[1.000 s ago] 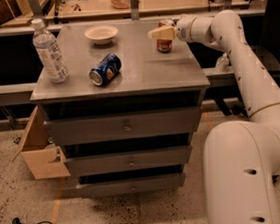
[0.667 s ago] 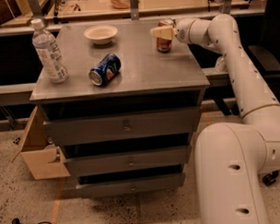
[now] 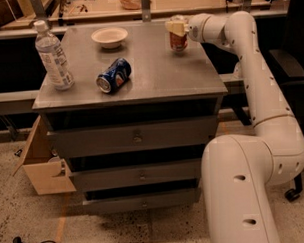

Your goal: Place coke can into paper bowl

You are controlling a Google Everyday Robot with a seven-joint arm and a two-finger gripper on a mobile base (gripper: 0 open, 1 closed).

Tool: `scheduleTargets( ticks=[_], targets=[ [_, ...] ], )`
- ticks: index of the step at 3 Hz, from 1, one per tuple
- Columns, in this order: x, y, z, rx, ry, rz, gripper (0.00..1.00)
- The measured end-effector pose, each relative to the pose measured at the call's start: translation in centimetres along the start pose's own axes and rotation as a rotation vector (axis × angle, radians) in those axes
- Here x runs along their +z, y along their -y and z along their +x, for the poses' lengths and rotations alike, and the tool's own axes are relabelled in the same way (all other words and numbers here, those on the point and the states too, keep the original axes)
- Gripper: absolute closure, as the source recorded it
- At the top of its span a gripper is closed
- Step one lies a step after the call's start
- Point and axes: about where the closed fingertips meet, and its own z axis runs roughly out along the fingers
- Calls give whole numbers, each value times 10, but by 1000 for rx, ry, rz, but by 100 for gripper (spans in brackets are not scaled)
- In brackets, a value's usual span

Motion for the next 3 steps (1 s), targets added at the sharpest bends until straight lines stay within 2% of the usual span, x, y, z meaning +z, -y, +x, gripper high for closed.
scheduleTargets(
  ticks=[1,2,3],
  targets=[
    [-1,-37,-58,-110,72,-77,92],
    [11,-69,-91,-148,110,-122,100],
    [35,-87,-95,-135,93,-125,100]
  ],
)
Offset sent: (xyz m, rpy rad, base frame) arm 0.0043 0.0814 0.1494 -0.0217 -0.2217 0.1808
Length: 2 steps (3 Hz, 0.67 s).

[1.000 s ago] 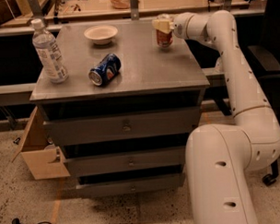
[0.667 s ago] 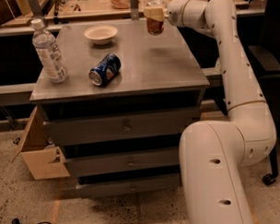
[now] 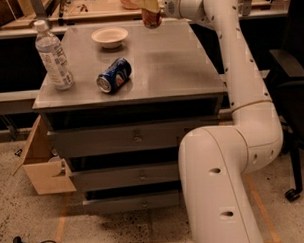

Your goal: Place coke can into paper bowl

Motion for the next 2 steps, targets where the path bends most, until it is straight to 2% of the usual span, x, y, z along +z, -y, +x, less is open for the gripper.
scheduleTargets(
  ticks=[1,2],
  targets=[
    [23,-19,7,18,-90,-6,100],
    [36,-32,23,74,-185,-6,100]
  ],
)
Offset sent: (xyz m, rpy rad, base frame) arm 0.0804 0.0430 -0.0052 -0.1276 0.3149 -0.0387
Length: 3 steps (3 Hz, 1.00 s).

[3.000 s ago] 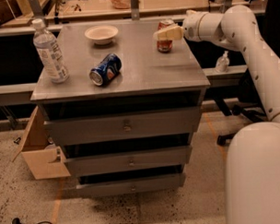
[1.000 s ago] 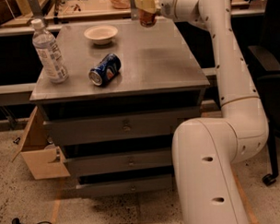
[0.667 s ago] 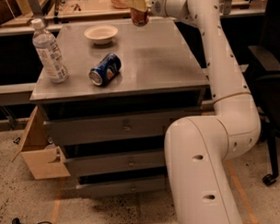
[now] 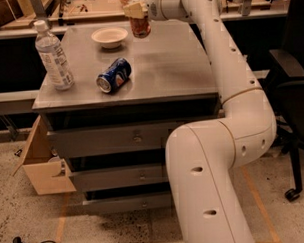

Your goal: Place coke can into paper bowl

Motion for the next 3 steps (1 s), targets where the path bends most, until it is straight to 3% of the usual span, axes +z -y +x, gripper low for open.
scheduleTargets(
  ticks=[1,2,3],
  targets=[
    [13,-9,0,32,8,-17,100],
    [23,-7,-8,76,91,-21,100],
    [23,-7,-8,76,91,-21,100]
  ],
)
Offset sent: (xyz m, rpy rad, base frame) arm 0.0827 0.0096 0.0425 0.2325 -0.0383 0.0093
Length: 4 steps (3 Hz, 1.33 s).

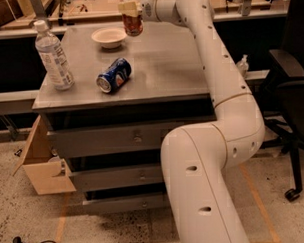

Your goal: Place coke can into paper bowl

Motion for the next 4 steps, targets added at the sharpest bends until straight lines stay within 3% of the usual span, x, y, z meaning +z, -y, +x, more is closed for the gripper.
scheduleTargets(
  ticks=[3,4],
  targets=[
    [17,34,-13,111,98,149,100],
    [26,41,-15,108,122,195,100]
  ],
)
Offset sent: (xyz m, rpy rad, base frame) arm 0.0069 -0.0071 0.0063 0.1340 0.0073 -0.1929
